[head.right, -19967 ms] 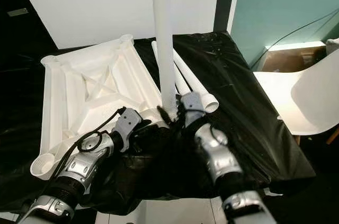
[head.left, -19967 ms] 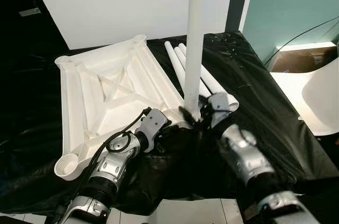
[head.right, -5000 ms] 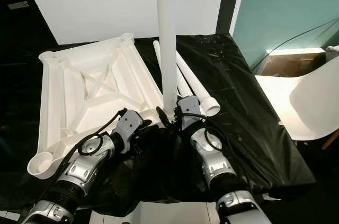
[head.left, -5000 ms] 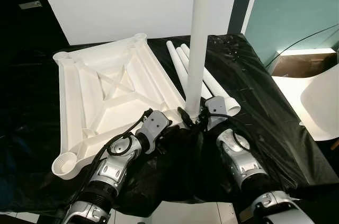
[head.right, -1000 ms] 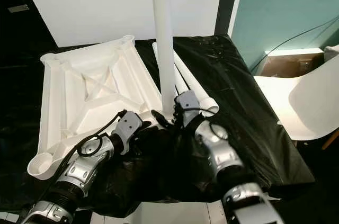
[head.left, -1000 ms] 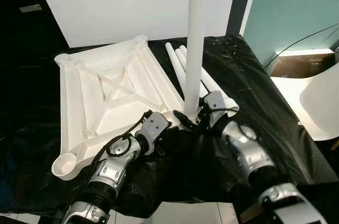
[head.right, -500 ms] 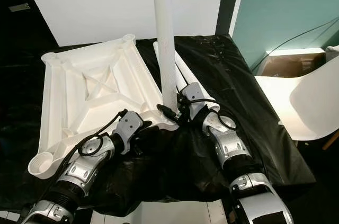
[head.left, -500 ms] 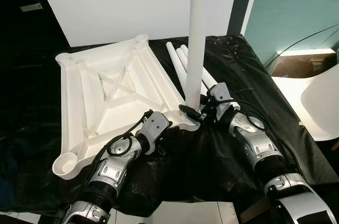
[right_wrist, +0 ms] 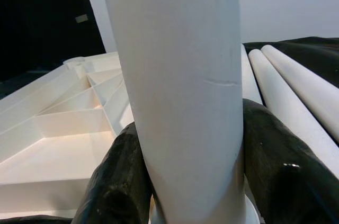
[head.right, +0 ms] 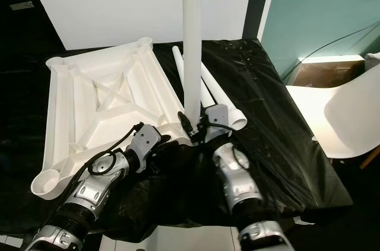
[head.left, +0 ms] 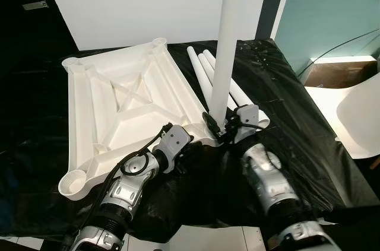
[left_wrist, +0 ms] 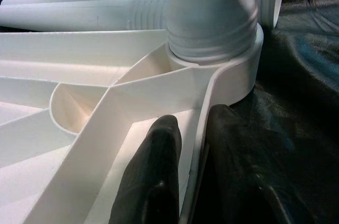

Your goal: Building children table

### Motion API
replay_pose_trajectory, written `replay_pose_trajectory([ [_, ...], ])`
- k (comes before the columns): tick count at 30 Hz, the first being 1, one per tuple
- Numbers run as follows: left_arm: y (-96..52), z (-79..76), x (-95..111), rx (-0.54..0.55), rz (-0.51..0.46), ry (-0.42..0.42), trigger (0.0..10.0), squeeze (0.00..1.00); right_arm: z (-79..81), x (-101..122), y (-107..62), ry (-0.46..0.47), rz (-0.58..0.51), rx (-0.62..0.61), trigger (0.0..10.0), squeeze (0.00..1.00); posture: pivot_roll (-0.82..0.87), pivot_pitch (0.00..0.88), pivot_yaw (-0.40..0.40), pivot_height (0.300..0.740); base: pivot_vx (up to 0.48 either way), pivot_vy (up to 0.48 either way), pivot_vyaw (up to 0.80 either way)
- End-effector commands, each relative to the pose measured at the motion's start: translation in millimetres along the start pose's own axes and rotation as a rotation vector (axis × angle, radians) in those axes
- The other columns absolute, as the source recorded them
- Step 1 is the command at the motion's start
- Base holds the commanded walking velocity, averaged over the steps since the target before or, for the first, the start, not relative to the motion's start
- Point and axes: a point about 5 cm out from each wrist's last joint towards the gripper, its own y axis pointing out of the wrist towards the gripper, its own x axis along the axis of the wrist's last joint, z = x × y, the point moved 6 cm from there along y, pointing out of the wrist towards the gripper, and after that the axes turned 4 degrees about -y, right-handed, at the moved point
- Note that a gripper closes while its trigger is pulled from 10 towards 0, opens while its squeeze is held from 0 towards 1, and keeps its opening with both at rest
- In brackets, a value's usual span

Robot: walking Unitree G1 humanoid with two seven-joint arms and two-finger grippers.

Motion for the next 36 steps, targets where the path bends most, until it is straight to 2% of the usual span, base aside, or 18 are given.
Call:
replay_pose_trajectory([
  [1, -2.4, -17.7, -35, -0.046, 0.110, -0.065, 10.0, 0.00, -11.5, -7, 0.3, 0.018, 0.034, -0.056, 0.0, 0.00, 0.04, 0.000, -0.003, 0.740, 0.000, 0.000, 0.00],
  [2, -2.6, -18.0, -35, -0.046, 0.111, -0.066, 10.0, 0.00, -6.1, -6, 1.9, 0.003, 0.035, -0.003, 10.0, 0.00, 0.04, 0.000, -0.003, 0.740, 0.000, 0.000, 0.00],
  [3, -3.4, -18.5, -36, -0.045, 0.114, -0.068, 10.0, 0.00, -5.6, -5, 2.9, -0.028, 0.034, 0.048, 10.0, 0.00, 0.03, 0.000, -0.004, 0.740, 0.000, 0.000, 0.00],
  [7, -3.7, -18.8, -37, -0.045, 0.115, -0.068, 10.0, 0.00, -6.9, -4, 2.8, -0.037, 0.034, 0.052, 10.0, 0.00, 0.03, 0.000, -0.004, 0.740, 0.000, 0.000, 0.00],
  [8, -3.7, -19.1, -37, -0.045, 0.115, -0.069, 10.0, 0.00, -8.1, -4, 4.2, -0.035, 0.047, 0.091, 10.0, 1.00, 0.03, 0.000, -0.006, 0.740, 0.000, 0.000, 0.00],
  [9, -3.8, -19.3, -37, -0.045, 0.115, -0.071, 10.0, 0.00, -9.1, -4, 5.3, -0.036, 0.056, 0.116, 10.0, 1.00, 0.03, 0.000, -0.006, 0.740, 0.000, 0.000, 0.00],
  [10, -3.6, -20.2, -37, -0.046, 0.115, -0.072, 10.0, 0.00, -10.7, -1, 7.9, -0.036, 0.060, 0.172, 10.0, 0.00, 0.03, 0.000, -0.009, 0.740, 0.000, 0.000, 0.00],
  [12, -3.2, -22.9, -37, -0.050, 0.112, -0.077, 10.0, 0.00, -8.3, 3, 11.3, -0.052, 0.074, 0.316, 10.0, 0.00, 0.03, 0.000, -0.007, 0.740, 0.000, 0.000, 0.00],
  [13, -3.2, -22.9, -37, -0.050, 0.112, -0.077, 10.0, 0.00, -8.3, 3, 11.3, -0.052, 0.074, 0.316, 10.0, 0.00, 0.03, 0.000, -0.007, 0.740, 0.000, 0.000, 0.00],
  [18, -3.6, -26.2, -39, -0.060, 0.120, -0.080, 10.0, 0.00, 2.9, -11, -0.3, -0.074, 0.202, 0.575, 10.0, 0.00, 0.02, 0.000, 0.000, 0.740, 0.000, 0.000, 0.00],
  [23, -3.3, -25.8, -39, -0.061, 0.121, -0.079, 10.0, 0.00, 2.6, -15, -5.3, -0.087, 0.237, 0.626, 10.0, 0.00, 0.02, 0.000, 0.000, 0.740, 0.000, 0.000, 0.00],
  [24, -3.2, -25.3, -39, -0.061, 0.120, -0.077, 10.0, 0.00, 1.5, -15, -5.6, -0.090, 0.238, 0.626, 1.3, 0.00, 0.02, 0.000, -0.001, 0.740, 0.000, 0.000, 0.00],
  [25, -3.2, -25.3, -39, -0.061, 0.120, -0.077, 10.0, 0.00, 1.5, -15, -5.6, -0.090, 0.238, 0.626, 1.3, 0.00, 0.02, 0.000, -0.001, 0.740, 0.000, 0.000, 0.00],
  [26, -3.1, -24.6, -38, -0.062, 0.120, -0.073, 10.0, 0.00, -1.1, -21, -5.1, -0.095, 0.256, 0.604, 0.0, 0.00, 0.02, 0.000, 0.002, 0.740, 0.000, 0.000, 0.00],
  [30, -3.1, -24.1, -38, -0.062, 0.120, -0.071, 10.0, 0.00, -2.9, -25, -4.8, -0.099, 0.269, 0.587, 0.0, 0.00, 0.02, 0.000, 0.002, 0.740, 0.000, 0.000, 0.00],
  [33, -3.5, -19.8, -37, -0.056, 0.121, -0.063, 10.0, 0.00, 4.0, -33, -7.2, -0.049, 0.282, 0.558, 0.0, 0.00, 0.03, 0.000, -0.002, 0.740, 0.000, 0.000, 0.00],
  [35, -3.9, -19.2, -36, -0.053, 0.119, -0.062, 10.0, 0.00, 21.2, -35, -12.5, -0.012, 0.259, 0.563, 0.0, 0.00, 0.03, 0.000, 0.002, 0.740, 0.000, 0.000, 0.00],
  [36, -3.9, -19.2, -36, -0.053, 0.119, -0.062, 10.0, 0.00, 21.2, -35, -12.5, -0.012, 0.259, 0.563, 0.0, 0.00, 0.03, 0.000, 0.002, 0.740, 0.000, 0.000, 0.00],
])
